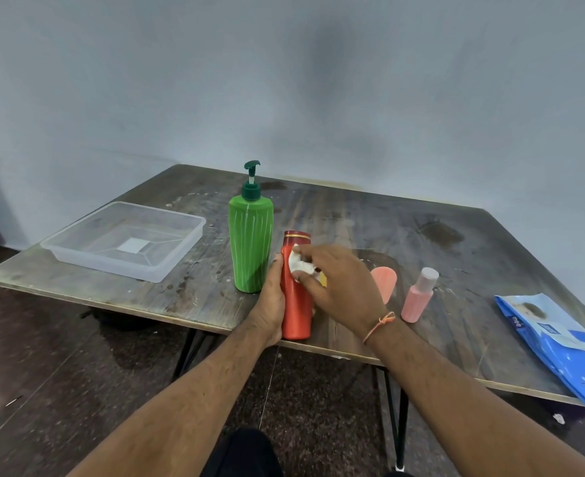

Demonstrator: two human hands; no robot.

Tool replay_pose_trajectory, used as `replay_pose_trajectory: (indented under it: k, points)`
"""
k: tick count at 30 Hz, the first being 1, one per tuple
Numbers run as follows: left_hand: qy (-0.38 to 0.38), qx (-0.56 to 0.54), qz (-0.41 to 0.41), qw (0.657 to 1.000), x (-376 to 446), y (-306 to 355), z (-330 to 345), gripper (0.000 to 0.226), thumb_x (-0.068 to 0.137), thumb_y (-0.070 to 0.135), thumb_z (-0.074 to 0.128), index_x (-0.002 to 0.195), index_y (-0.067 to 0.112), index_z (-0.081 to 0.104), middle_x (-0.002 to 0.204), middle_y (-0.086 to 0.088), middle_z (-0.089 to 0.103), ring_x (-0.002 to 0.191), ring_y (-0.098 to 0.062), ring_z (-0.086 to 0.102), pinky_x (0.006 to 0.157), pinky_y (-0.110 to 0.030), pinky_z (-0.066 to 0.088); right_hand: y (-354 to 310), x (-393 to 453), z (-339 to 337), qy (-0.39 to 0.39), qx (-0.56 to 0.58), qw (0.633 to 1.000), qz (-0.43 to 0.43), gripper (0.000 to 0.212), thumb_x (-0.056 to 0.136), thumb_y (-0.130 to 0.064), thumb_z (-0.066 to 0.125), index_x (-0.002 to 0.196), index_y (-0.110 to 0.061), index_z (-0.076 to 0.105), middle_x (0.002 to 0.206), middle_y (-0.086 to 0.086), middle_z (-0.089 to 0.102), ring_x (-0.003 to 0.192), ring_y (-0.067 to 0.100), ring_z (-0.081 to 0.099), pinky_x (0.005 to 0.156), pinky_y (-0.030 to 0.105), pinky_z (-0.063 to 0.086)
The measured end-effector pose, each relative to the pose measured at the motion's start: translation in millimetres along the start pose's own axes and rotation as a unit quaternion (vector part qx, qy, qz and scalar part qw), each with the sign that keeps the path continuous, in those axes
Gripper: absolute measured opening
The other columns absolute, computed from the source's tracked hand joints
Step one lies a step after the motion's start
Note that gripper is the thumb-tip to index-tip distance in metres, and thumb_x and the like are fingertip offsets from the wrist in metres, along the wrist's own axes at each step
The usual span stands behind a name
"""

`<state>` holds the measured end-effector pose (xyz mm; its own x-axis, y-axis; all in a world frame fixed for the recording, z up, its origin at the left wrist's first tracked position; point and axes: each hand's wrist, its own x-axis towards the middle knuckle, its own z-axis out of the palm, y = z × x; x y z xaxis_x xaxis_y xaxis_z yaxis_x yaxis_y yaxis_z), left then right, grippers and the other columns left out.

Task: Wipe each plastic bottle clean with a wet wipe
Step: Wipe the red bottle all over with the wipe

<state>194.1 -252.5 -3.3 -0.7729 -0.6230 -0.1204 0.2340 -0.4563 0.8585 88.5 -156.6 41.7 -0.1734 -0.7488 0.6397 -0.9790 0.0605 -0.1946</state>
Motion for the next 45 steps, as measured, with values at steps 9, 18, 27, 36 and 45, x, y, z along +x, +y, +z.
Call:
replay_pose_trajectory:
  k: [9, 18, 27, 36, 45]
  points:
    - [-0.005, -0.024, -0.028, 0.999, 4, -1, -6, 0.077, 0.1, 0.074, 0.034, 0.097, 0.008, 0.074, 0.082, -0.012, 0.07, 0.07, -0.024, 0.069, 0.066, -0.034, 0.057, -6, -37, 0, -0.117, 0.019, 0.988, -0.104, 0.024, 0.103, -0.038, 0.065, 0.122, -0.028, 0.076, 0.116, -0.01, 0.072, 0.107, 0.011, 0.063, 0.089, 0.036, 0.058]
    - [-0.019, 0.003, 0.014, 1.0, -3, -5, 0, 0.085, 0.097, 0.079, 0.024, 0.096, 0.009, 0.075, 0.088, -0.015, 0.074, 0.079, -0.024, 0.074, 0.073, -0.035, 0.062, -7, -37, -3, -0.038, 0.012, 0.995, -0.088, 0.016, 0.099, -0.028, 0.073, 0.114, -0.026, 0.08, 0.108, -0.012, 0.073, 0.096, 0.013, 0.062, 0.081, 0.033, 0.056]
    - [-0.043, 0.048, 0.1, 0.993, -6, -8, 10, 0.073, 0.096, 0.076, 0.033, 0.131, 0.023, 0.068, 0.116, -0.018, 0.073, 0.096, -0.023, 0.072, 0.078, -0.038, 0.061, -25, 10, -7, 0.121, 0.063, 0.99, 0.036, 0.019, 0.101, -0.024, 0.074, 0.118, -0.023, 0.081, 0.106, -0.012, 0.073, 0.097, 0.012, 0.065, 0.084, 0.033, 0.055]
    - [-0.06, 0.095, 0.1, 0.989, -2, -13, -1, 0.091, 0.091, 0.088, 0.025, 0.122, 0.015, 0.07, 0.095, -0.012, 0.075, 0.081, -0.023, 0.069, 0.071, -0.036, 0.057, -26, 12, -10, 0.139, 0.131, 0.958, 0.216, 0.025, 0.105, -0.034, 0.067, 0.126, -0.025, 0.077, 0.109, -0.015, 0.073, 0.102, 0.002, 0.065, 0.091, 0.025, 0.053]
    - [-0.039, 0.143, 0.215, 0.965, -12, -18, 6, 0.063, 0.081, 0.095, 0.038, 0.102, 0.046, 0.071, 0.094, -0.006, 0.072, 0.083, -0.029, 0.067, 0.074, -0.054, 0.056, -31, 24, -33, 0.096, 0.152, 0.979, 0.091, 0.023, 0.105, -0.014, 0.064, 0.12, -0.02, 0.08, 0.113, -0.013, 0.07, 0.109, 0.004, 0.065, 0.092, 0.018, 0.05]
